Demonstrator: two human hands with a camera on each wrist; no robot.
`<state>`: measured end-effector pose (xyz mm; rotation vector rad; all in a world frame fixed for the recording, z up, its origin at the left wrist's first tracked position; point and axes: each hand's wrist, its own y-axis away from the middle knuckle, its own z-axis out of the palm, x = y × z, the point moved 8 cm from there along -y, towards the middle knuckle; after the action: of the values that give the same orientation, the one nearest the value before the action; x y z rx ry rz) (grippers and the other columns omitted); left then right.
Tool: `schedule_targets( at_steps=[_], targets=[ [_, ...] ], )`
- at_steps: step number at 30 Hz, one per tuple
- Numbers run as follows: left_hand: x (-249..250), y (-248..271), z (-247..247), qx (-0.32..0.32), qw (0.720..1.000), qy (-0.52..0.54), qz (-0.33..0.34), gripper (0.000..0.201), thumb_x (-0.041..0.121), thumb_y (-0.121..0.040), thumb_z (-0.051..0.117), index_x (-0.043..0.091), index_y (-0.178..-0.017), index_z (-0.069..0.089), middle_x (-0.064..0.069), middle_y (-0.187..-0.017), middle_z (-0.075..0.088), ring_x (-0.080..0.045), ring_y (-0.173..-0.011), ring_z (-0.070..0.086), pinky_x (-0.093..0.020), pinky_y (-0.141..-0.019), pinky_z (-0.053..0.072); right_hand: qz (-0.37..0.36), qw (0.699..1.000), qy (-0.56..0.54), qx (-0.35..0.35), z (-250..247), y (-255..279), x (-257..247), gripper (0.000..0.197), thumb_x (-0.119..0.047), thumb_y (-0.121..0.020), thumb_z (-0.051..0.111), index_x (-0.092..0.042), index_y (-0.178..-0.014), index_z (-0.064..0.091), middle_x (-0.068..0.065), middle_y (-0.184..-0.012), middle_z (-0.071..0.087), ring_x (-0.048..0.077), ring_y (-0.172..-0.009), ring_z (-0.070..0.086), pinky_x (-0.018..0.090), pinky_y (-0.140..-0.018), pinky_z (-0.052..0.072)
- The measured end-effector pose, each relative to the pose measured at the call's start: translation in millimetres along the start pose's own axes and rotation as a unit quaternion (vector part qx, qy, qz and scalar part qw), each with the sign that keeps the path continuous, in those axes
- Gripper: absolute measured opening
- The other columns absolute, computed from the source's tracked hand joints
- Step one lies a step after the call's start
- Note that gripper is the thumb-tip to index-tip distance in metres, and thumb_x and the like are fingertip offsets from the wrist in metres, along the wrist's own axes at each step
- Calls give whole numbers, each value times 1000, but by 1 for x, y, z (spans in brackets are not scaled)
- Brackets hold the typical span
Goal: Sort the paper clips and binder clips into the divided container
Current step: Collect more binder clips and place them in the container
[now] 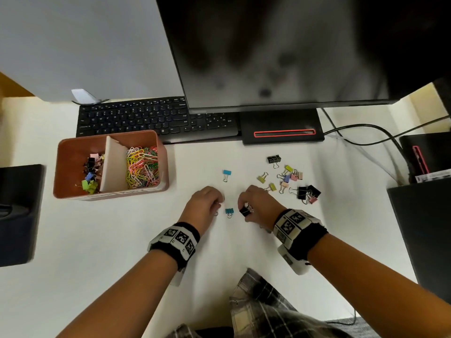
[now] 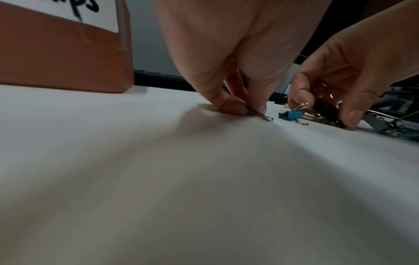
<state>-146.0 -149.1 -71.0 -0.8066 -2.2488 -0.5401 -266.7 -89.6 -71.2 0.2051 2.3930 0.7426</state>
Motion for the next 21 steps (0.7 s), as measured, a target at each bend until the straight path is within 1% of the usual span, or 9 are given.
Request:
schedule_targets(
  at_steps=[1, 3, 7, 9, 11, 14, 17, 19, 21],
  targets=[
    [-3, 0, 0, -1, 1000, -11, -13, 19, -4, -79, 57, 9, -92, 60, 2, -88, 56, -13, -78, 48, -19, -69, 37, 3, 1000, 10, -6, -1, -2, 0, 28, -4, -70, 72, -11, -95, 61, 3, -96, 50, 21, -92, 48, 27, -79, 41],
    [-9, 0, 0, -4, 999, -19, -38, 25, 2, -81, 58, 14, -103, 59, 6, -90, 54, -12, -80, 47, -20, -72, 34, 3, 1000, 14, -23, -2, -5, 0, 30, -6, -69, 74, -11, -95, 59, 6, -96, 59, 23, -91, 50, 31, -79, 43],
    [-11, 1, -13, 24, 998, 19, -61, 27, 2, -80, 61, 14, -103, 63, 4, -91, 56, -10, -73, 50, -4, -68, 33, -4, 999, 20, -33, -12, -11, -4, 29, -10, -68, 77, -9, -92, 62, 2, -86, 58, 18, -82, 51, 27, -70, 40],
    [-8, 1, -24, 41, 998, 28, -49, 25, 1, -80, 62, 13, -102, 64, 4, -91, 55, -6, -69, 50, 1, -68, 34, -12, 999, 29, -19, -25, -14, -9, 28, -14, -71, 76, -9, -94, 63, 3, -89, 61, 16, -82, 51, 24, -71, 38],
    [-4, 2, -30, 30, 998, 36, -37, 26, 3, -81, 62, 16, -105, 64, 8, -91, 52, 0, -69, 50, 1, -69, 36, -7, 1000, 21, 0, -41, -20, -14, 33, -15, -74, 74, -10, -104, 61, 2, -92, 60, 15, -83, 50, 24, -76, 40],
    [8, 5, -23, -26, 999, 33, 24, 33, 6, -84, 61, 20, -113, 63, 5, -92, 53, -2, -71, 49, -1, -71, 36, -7, 999, 25, 34, -61, -36, -23, 49, -16, -77, 72, -15, -122, 53, 7, -101, 64, 20, -90, 53, 32, -87, 47],
    [23, 11, -2, -95, 991, -7, 96, 38, 7, -86, 57, 20, -122, 60, -5, -96, 55, -9, -76, 48, -14, -76, 40, -10, 996, 87, 18, -61, -56, -31, 58, -20, -79, 69, -18, -132, 46, 11, -116, 61, 28, -111, 49, 35, -94, 40],
    [26, 13, 15, -147, 982, -68, 98, 40, 9, -89, 52, 23, -126, 56, -7, -102, 52, -14, -86, 47, -21, -81, 40, -5, 993, 121, -8, -54, -66, -34, 58, -22, -81, 66, -19, -135, 44, 13, -124, 55, 31, -118, 44, 36, -99, 38],
    [22, 10, 27, -171, 971, -139, 94, 31, 14, -90, 50, 20, -120, 57, -9, -108, 53, -18, -92, 49, -28, -82, 42, -9, 992, 129, -11, -51, -71, -37, 52, -24, -83, 64, -19, -132, 47, 14, -123, 54, 32, -118, 43, 37, -100, 39]
  ],
)
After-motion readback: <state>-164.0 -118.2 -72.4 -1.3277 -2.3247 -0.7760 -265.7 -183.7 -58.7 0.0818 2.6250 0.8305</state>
